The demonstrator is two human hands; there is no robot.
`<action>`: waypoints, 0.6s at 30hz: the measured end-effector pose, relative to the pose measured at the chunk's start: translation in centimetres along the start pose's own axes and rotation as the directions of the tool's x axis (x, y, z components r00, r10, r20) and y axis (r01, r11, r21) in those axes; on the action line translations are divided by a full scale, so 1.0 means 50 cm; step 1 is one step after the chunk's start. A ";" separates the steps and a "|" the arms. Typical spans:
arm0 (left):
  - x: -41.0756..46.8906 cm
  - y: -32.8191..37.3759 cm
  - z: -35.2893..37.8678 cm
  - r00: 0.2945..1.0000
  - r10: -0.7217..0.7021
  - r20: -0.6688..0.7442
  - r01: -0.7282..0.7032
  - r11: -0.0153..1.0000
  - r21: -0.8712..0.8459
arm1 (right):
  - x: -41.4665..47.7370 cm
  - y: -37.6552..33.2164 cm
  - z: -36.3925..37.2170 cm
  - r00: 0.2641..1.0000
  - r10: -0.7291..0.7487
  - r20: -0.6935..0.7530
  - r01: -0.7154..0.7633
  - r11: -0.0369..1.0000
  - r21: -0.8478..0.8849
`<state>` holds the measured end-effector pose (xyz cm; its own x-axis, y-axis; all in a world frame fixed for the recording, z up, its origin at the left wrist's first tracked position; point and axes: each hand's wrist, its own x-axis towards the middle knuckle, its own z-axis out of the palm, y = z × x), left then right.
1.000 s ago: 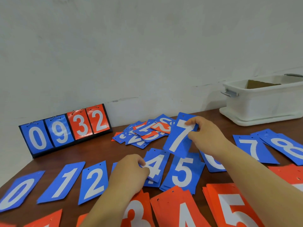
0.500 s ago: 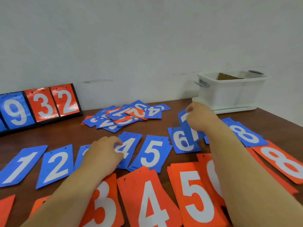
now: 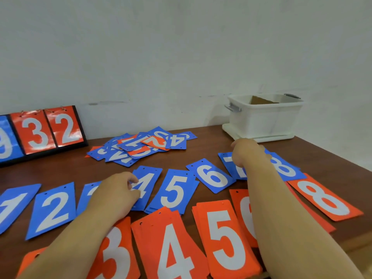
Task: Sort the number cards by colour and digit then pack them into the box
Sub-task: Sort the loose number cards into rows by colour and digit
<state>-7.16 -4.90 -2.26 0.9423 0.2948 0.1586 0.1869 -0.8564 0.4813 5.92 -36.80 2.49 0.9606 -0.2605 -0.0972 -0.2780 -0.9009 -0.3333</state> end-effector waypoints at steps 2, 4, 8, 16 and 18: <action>0.000 -0.001 0.000 1.000 -0.004 -0.001 0.004 1.000 0.003 | -0.012 -0.013 -0.002 0.994 -0.065 -0.086 0.069 0.997 0.038; 0.000 0.000 -0.002 1.000 -0.006 -0.002 0.006 1.000 0.011 | -0.026 -0.031 -0.001 0.971 -0.200 -0.129 0.212 0.973 0.089; -0.006 0.014 -0.012 1.000 0.008 0.020 -0.010 0.995 0.097 | -0.055 -0.079 -0.003 0.892 -0.435 -0.119 0.449 0.881 0.148; -0.001 0.049 -0.088 0.975 0.028 -0.220 -0.043 0.997 -0.065 | -0.110 -0.155 -0.046 0.746 -0.656 -0.109 0.664 0.745 0.061; 0.006 0.050 -0.100 0.972 0.022 -0.236 -0.044 0.995 -0.090 | -0.118 -0.173 -0.049 0.739 -0.668 -0.086 0.673 0.738 0.051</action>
<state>-7.80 -4.82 3.31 0.8540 0.3679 0.3679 0.1193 -0.8268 0.5497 2.65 -28.34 8.22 0.8957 0.3799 0.2313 0.4415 -0.8225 -0.3587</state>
